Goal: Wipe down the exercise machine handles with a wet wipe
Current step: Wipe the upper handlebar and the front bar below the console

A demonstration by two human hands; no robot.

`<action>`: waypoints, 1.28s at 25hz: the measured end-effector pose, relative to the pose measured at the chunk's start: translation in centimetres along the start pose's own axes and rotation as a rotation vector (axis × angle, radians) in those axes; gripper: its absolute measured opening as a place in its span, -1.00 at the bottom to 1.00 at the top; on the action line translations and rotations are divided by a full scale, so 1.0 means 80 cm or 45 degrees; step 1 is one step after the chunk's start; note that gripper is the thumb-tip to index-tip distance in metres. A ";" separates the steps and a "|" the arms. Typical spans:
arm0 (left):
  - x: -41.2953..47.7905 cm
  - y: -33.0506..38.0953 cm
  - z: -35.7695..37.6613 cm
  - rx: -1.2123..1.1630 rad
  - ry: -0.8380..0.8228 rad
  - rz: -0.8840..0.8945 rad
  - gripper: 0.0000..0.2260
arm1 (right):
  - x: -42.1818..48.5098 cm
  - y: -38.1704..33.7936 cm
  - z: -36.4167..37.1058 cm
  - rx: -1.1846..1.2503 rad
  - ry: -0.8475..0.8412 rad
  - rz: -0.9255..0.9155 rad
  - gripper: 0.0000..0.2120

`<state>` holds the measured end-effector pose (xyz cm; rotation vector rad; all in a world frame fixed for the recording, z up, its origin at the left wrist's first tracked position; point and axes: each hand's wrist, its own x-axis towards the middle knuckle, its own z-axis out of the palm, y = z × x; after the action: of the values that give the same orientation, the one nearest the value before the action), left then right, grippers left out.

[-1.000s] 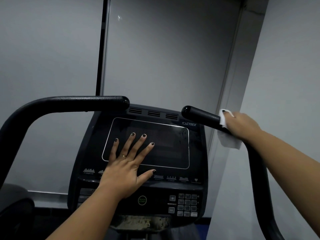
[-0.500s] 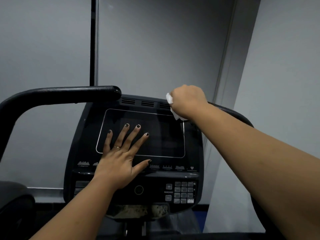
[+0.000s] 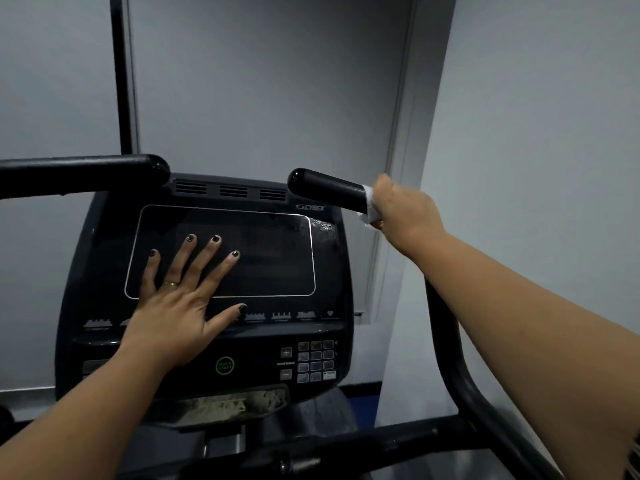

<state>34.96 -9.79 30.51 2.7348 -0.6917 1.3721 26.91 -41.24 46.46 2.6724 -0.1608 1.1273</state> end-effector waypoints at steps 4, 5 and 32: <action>0.000 0.000 0.002 -0.008 0.026 -0.010 -0.31 | -0.030 0.037 0.012 0.244 -0.012 0.359 -0.71; -0.001 0.000 0.001 -0.009 0.024 -0.013 -0.31 | -0.038 0.042 0.017 0.321 -0.019 0.451 -0.70; -0.001 0.001 -0.012 -0.120 -0.137 -0.015 -0.31 | -0.333 -0.004 0.038 -0.400 -0.648 0.683 -0.62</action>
<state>34.16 -9.64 31.07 2.7501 -0.7239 1.1649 10.53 -41.45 25.28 2.6200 -1.0932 0.4369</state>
